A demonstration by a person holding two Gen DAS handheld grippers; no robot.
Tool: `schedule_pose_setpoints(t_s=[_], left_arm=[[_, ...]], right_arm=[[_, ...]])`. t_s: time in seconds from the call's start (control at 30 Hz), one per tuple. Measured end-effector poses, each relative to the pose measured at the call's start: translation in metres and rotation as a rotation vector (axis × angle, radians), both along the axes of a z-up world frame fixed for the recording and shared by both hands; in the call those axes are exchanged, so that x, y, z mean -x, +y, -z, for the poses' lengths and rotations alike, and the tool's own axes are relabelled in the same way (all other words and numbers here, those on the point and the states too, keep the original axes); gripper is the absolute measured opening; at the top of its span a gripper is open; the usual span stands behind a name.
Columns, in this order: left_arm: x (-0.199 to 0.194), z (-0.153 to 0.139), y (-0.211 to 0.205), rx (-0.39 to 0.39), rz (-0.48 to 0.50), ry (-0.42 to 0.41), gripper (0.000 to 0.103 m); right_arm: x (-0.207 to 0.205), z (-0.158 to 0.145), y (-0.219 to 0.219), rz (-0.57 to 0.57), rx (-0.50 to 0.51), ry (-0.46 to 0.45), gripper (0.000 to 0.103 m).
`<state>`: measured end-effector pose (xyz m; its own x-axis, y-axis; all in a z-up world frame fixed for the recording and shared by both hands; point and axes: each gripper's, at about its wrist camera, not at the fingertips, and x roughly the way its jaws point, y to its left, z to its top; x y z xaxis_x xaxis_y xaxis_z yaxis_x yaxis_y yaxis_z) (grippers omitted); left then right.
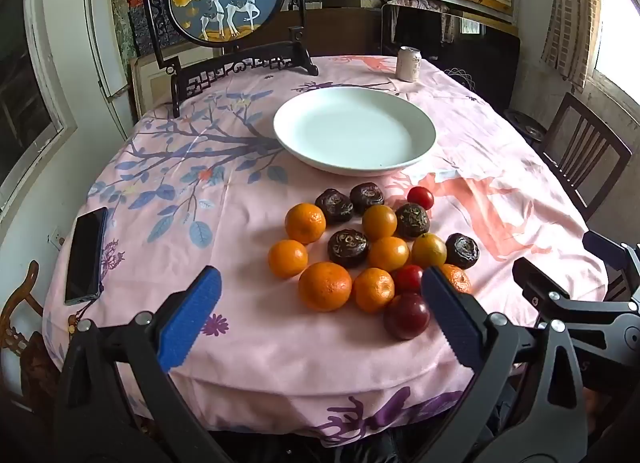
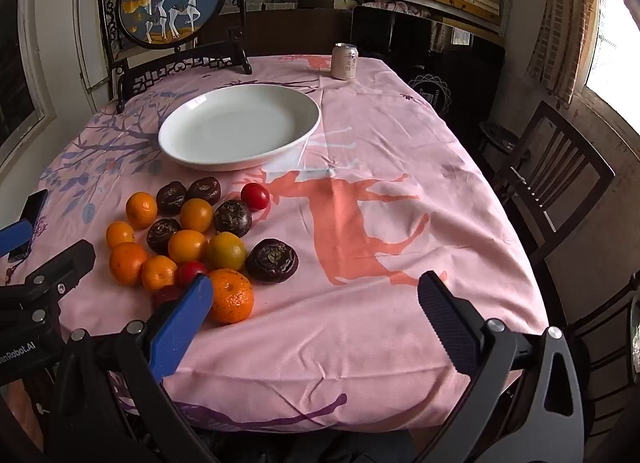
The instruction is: Organize fruits
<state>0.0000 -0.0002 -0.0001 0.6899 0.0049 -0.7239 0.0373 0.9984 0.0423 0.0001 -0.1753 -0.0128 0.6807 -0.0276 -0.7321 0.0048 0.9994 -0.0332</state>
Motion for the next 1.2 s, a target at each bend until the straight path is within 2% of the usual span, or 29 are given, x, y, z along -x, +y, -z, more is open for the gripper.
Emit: schedule_pose_setpoints(t_s=[1.2], left_arm=[[0.0005, -0.0003, 0.0000, 0.005, 0.001, -0.002, 0.101]], right_arm=[[0.0019, -0.0009, 0.0023, -0.002, -0.002, -0.003, 0.102]])
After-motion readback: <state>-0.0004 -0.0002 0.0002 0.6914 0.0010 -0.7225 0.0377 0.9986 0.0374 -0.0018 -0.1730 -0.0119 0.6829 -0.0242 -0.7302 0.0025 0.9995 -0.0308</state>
